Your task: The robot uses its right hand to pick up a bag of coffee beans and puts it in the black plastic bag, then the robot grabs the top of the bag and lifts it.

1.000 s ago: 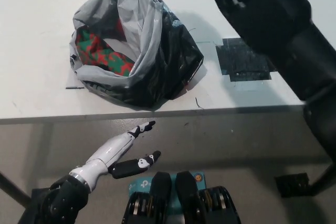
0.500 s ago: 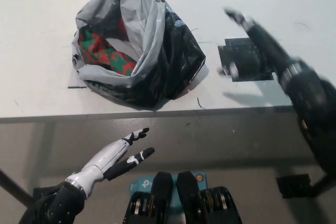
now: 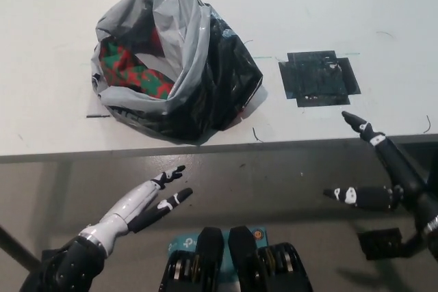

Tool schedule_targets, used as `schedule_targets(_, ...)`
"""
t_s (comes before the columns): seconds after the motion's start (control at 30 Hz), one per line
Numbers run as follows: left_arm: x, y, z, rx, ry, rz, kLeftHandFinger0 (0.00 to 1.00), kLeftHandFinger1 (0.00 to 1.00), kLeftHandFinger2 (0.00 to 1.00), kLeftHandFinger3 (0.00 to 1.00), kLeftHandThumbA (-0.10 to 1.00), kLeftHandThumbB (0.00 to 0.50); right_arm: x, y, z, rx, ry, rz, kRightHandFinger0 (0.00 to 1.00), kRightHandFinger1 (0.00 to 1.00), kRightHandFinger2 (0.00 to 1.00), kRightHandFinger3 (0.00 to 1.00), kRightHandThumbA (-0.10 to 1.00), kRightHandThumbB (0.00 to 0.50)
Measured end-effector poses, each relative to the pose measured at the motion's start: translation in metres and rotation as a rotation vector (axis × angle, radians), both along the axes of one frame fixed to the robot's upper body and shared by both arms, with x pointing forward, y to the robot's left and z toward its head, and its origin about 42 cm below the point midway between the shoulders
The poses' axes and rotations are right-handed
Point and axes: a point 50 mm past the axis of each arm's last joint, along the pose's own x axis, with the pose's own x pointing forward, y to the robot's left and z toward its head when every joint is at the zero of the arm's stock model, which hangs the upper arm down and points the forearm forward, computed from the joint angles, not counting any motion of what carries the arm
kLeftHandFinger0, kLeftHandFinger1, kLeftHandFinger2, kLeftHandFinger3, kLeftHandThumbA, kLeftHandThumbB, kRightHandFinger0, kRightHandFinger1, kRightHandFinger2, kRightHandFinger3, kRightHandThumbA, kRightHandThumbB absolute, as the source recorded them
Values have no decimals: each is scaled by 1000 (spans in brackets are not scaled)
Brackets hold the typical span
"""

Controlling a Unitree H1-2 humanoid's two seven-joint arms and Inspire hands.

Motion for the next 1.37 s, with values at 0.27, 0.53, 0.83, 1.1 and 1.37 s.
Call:
schedule_targets(0.27, 14, 15, 14, -45, -31, 57, 1000, 1000, 1000, 1000, 1000, 150, -32, 8, 18, 93, -167, 30, 1000, 1000, 1000, 1000, 1000, 321)
schedule_targets(0.53, 14, 20, 15, -80, -33, 78, 1000, 1000, 1000, 1000, 1000, 169, -22, 8, -8, 138, -162, 8, 1000, 1000, 1000, 1000, 1000, 262)
schedule_targets(0.83, -27, 29, -20, -99, 50, 106, 1000, 1000, 1000, 1000, 986, 169, -37, 2, -86, 202, 25, -49, 1000, 1000, 1000, 1000, 1000, 224)
schedule_targets(1.1, -75, 33, -49, -124, 132, 127, 1000, 1000, 1000, 1000, 944, 173, -80, -3, -144, 239, 149, -90, 1000, 1000, 1000, 1000, 1000, 221)
schedule_targets(1.37, -74, 33, -43, -152, 88, 117, 1000, 1000, 1000, 1000, 941, 183, -84, 0, -145, 284, 85, -74, 1000, 1000, 1000, 1000, 998, 234)
